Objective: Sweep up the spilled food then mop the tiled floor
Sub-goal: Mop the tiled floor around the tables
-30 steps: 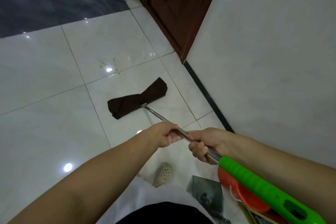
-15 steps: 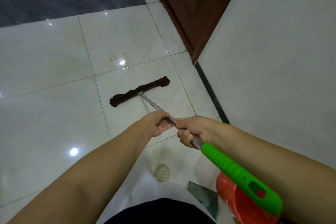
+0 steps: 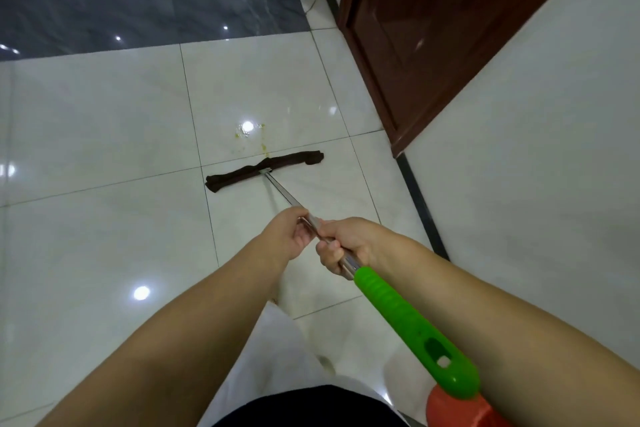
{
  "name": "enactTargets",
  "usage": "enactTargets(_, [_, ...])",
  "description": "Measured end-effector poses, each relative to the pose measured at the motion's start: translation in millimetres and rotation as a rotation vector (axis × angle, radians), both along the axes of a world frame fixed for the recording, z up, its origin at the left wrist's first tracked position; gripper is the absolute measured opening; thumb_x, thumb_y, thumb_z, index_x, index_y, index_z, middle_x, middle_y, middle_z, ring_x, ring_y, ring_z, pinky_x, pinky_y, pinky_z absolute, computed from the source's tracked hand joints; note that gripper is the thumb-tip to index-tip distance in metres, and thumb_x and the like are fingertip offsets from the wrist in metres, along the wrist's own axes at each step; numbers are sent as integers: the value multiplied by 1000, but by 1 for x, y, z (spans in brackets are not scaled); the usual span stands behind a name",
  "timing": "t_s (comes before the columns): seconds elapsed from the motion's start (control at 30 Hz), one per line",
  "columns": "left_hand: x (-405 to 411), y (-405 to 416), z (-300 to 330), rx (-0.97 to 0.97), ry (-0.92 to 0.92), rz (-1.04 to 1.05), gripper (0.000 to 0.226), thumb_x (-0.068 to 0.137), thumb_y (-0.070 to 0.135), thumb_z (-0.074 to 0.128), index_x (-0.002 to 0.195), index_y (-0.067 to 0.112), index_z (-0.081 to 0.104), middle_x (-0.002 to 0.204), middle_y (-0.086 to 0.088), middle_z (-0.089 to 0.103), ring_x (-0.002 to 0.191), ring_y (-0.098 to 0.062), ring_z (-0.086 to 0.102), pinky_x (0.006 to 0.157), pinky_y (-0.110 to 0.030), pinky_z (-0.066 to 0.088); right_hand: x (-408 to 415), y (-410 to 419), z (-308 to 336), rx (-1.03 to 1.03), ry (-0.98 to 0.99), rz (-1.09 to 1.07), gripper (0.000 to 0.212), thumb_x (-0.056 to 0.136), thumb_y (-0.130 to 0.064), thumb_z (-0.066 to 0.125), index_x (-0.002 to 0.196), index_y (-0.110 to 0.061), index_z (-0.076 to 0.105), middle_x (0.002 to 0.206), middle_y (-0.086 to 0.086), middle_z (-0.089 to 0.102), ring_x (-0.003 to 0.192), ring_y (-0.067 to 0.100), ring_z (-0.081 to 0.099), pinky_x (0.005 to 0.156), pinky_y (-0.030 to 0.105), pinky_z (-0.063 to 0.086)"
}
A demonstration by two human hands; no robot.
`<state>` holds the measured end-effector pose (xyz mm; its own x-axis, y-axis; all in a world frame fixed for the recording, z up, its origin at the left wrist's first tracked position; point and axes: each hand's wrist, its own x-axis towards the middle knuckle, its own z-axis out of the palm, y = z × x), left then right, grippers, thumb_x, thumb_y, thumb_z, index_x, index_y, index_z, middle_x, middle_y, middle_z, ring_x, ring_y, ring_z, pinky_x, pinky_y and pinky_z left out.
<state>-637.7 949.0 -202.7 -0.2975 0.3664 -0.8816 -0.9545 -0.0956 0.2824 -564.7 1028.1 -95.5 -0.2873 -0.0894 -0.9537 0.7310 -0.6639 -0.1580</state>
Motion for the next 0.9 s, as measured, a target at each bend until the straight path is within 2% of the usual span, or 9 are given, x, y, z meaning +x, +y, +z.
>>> enactTargets(0.13, [-64, 6, 1, 12, 1, 21, 21, 94, 3, 41, 74, 3, 47, 45, -13, 58, 42, -20, 64, 68, -29, 54, -65, 6, 5, -2, -7, 1, 32, 102, -12, 33, 73, -14, 47, 32, -1, 48, 20, 4, 29, 24, 7, 24])
enactTargets(0.27, [-124, 6, 3, -42, -3, 6, 26, 97, 5, 42, 72, 1, 49, 43, -12, 59, 37, -17, 62, 40, -19, 51, -125, 4, -3, 13, -11, 30, 35, 100, -8, 29, 69, -15, 43, 30, -3, 43, 19, 4, 29, 25, 7, 23])
enactTargets(0.37, [-163, 3, -1, -70, 8, -38, 41, 96, 4, 40, 58, -1, 53, 40, -8, 57, 39, -16, 62, 43, -20, 51, -164, -2, -16, 63, -7, 45, 32, 99, -5, 31, 73, -18, 45, 30, -2, 40, 20, 4, 30, 26, 6, 25])
enactTargets(0.43, [-185, 2, -3, -92, 34, -47, 37, 96, 4, 41, 60, 2, 51, 38, -6, 54, 42, -15, 61, 46, -20, 51, -189, -5, -24, 83, -12, 33, 28, 97, -4, 34, 81, -22, 49, 31, -2, 42, 21, 4, 32, 26, 7, 27])
enactTargets(0.57, [-226, 4, -5, -107, 101, -81, 61, 99, 4, 39, 38, 3, 52, 27, -2, 44, 27, -9, 52, 32, -12, 41, -231, -4, -38, 98, -14, -3, 28, 95, -2, 37, 86, -23, 52, 39, -1, 47, 22, 5, 33, 27, 8, 28])
enactTargets(0.67, [-246, 7, -1, -127, 191, -183, 43, 101, 2, 32, 63, 8, 51, 27, 2, 46, 24, -3, 48, 29, -10, 36, -253, -2, -44, 58, 10, -34, 20, 94, -3, 41, 88, -16, 54, 70, -1, 51, 24, 5, 35, 28, 9, 29])
enactTargets(0.77, [-259, 5, -1, -149, 164, -176, 31, 100, 12, 35, 70, 9, 43, 31, 2, 50, 29, -8, 51, 34, -11, 40, -262, -4, -46, -9, 49, -105, 12, 96, -8, 45, 101, -15, 54, 78, 0, 50, 25, 5, 37, 27, 10, 30])
enactTargets(0.83, [-261, 1, 0, -105, 104, -161, 34, 99, 15, 38, 69, 4, 49, 38, -3, 56, 46, -14, 58, 49, -19, 47, -260, -6, -45, -55, 93, -167, 11, 97, -10, 46, 104, -13, 52, 79, 1, 50, 26, 4, 39, 27, 10, 32])
enactTargets(0.9, [-258, -1, -3, -79, 86, -151, 43, 99, 16, 38, 63, 0, 56, 43, -5, 60, 47, -16, 62, 56, -23, 48, -252, -8, -42, -110, 136, -215, 9, 96, -9, 45, 98, -12, 53, 79, 1, 49, 27, 3, 40, 28, 10, 33])
